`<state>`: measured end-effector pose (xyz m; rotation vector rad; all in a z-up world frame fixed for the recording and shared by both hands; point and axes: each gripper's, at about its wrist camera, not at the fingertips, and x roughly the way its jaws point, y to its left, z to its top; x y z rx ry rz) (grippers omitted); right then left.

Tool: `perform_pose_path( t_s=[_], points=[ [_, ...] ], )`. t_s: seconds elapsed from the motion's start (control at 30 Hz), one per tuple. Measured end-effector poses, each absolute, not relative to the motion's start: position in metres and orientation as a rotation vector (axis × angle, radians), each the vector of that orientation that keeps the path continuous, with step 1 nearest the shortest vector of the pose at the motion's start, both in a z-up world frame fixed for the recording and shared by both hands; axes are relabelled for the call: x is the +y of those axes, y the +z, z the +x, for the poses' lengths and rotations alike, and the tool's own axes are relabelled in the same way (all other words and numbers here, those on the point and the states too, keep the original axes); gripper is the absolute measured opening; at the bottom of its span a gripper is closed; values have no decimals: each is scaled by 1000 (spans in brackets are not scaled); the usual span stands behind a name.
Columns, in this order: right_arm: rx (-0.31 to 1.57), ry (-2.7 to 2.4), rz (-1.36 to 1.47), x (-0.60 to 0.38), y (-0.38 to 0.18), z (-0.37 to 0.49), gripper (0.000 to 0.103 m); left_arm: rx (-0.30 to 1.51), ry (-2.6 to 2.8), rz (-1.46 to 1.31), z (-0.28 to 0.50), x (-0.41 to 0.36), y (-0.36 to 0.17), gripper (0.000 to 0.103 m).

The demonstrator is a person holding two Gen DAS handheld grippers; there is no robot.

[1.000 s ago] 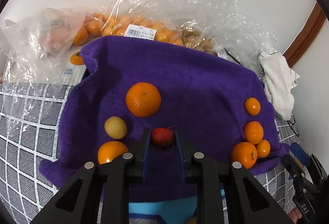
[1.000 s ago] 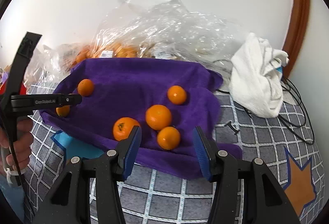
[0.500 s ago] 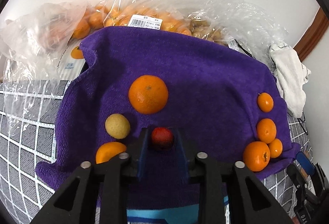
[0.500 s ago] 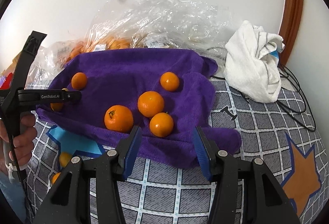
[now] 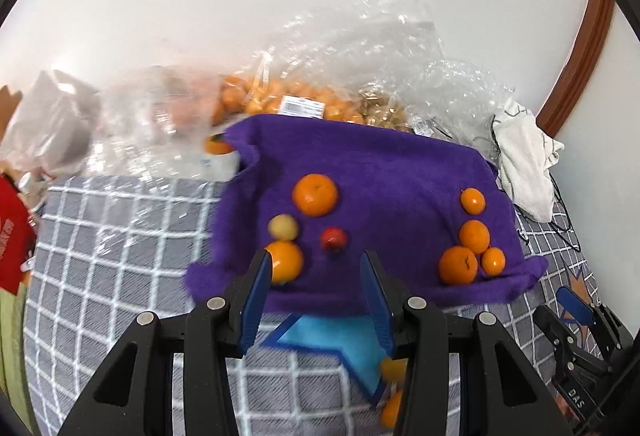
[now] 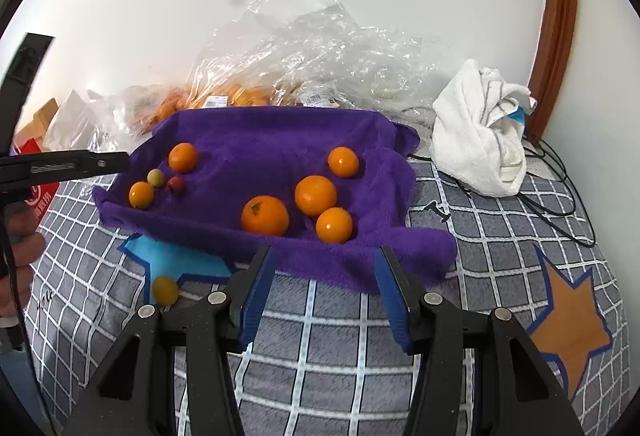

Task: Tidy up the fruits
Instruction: 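Open the right gripper to drop the orange while the left drops the red fruit, then grasp an oval orange fruit with the right gripper while the left grasps a yellow-green fruit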

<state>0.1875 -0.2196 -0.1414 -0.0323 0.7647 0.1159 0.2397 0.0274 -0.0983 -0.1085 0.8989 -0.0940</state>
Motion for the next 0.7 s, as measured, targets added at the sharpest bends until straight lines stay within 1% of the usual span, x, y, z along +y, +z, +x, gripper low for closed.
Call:
perform_pose_path(
  t_s=[0.17,0.3,0.47,0.7],
  points=[
    [802,120,-54,-203,-153,177,51,884,-61,-131,204,58,-96,43],
    [854,233,34,-189,-164,170,52,888,-52,-148,179,79,-101,43],
    [889,286,21,-161,-177,164,60,893,-46,-150,158,97,-110,43],
    [916,355,-8,-131,-194,167,62,907,-26,-222,147,122,-122,43]
  ],
)
